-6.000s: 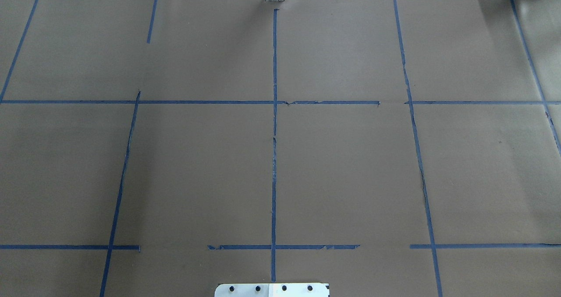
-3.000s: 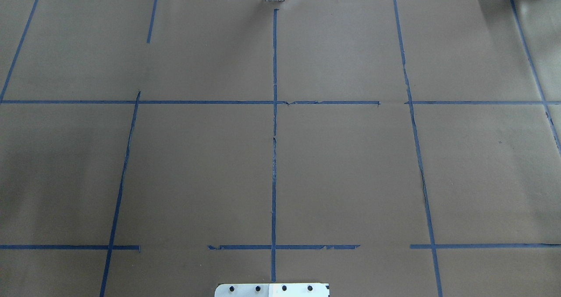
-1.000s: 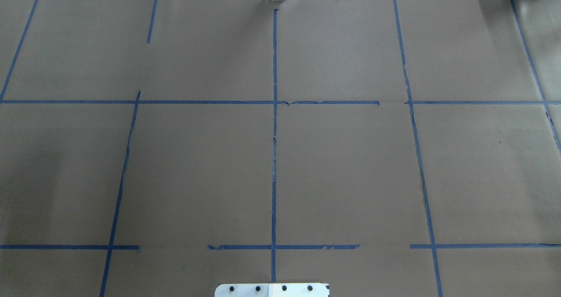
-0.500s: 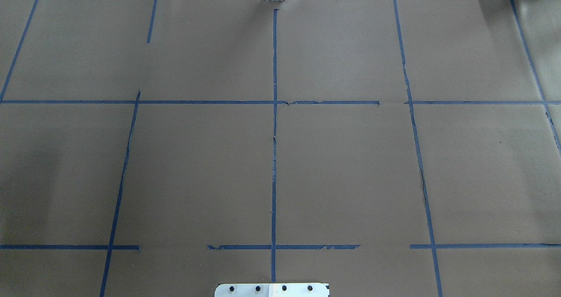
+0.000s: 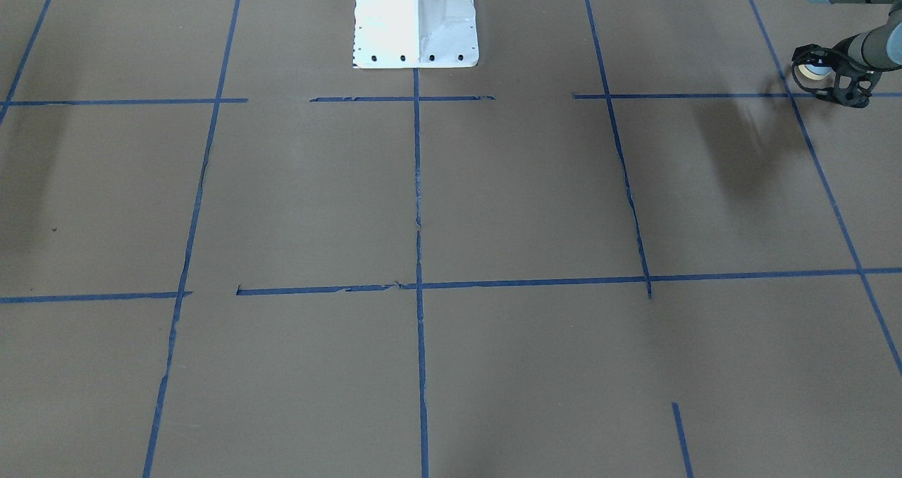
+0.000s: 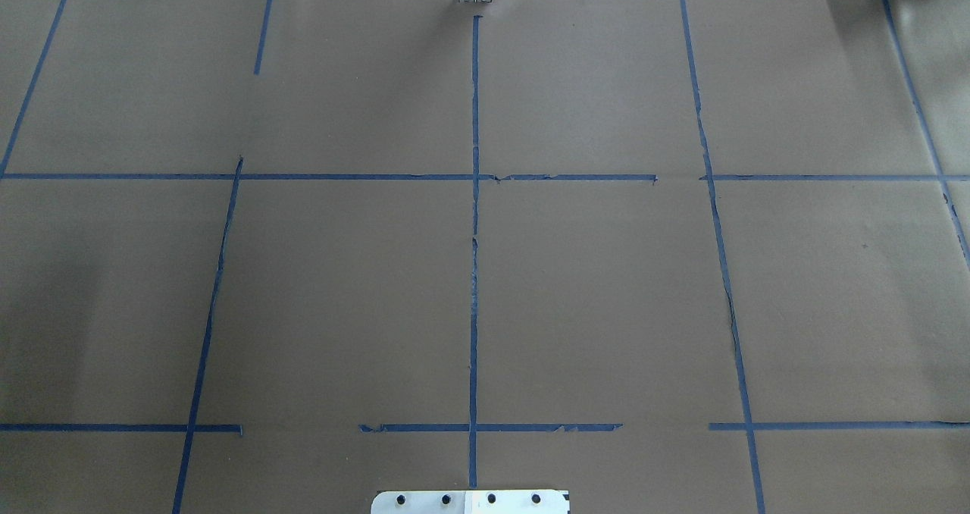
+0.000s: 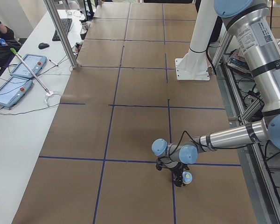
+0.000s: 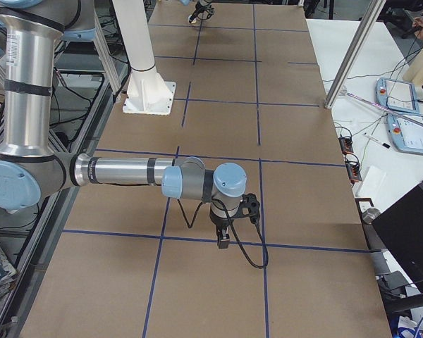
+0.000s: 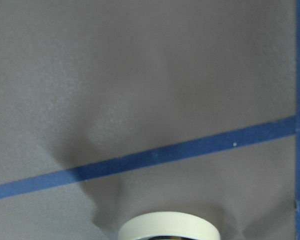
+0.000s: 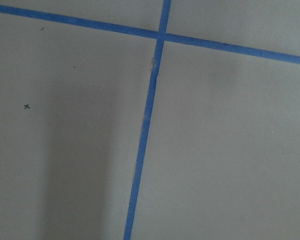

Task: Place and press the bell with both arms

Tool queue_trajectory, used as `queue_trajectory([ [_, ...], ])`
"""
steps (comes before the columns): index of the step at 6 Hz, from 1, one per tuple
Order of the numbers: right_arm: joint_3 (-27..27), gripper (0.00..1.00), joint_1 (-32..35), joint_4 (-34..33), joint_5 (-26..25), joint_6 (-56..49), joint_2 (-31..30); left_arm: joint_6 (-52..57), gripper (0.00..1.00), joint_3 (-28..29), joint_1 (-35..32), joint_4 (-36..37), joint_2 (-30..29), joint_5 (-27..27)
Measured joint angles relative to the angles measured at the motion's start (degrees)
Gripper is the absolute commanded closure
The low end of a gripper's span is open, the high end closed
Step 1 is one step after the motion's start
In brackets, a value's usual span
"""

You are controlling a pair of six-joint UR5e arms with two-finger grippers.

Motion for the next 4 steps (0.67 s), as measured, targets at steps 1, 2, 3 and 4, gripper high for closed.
queue_trajectory([
  [1, 0.02, 0.0, 0.0, 0.0, 0.02, 0.0, 0.0, 0.02, 0.33, 0.28, 0.29, -0.02, 0.0, 0.01],
  [2, 0.03, 0.0, 0.0, 0.0, 0.01, 0.0, 0.0, 0.0, 0.63, 0.44, 0.51, -0.02, 0.0, 0.01],
  [3, 0.09, 0.0, 0.0, 0.0, 0.04, 0.0, 0.0, -0.07, 0.85, 0.32, 0.6, -0.16, 0.03, -0.01],
  [4, 0.13, 0.0, 0.0, 0.0, 0.05, 0.0, 0.0, -0.15, 0.92, 0.06, 0.59, -0.42, 0.12, 0.03],
])
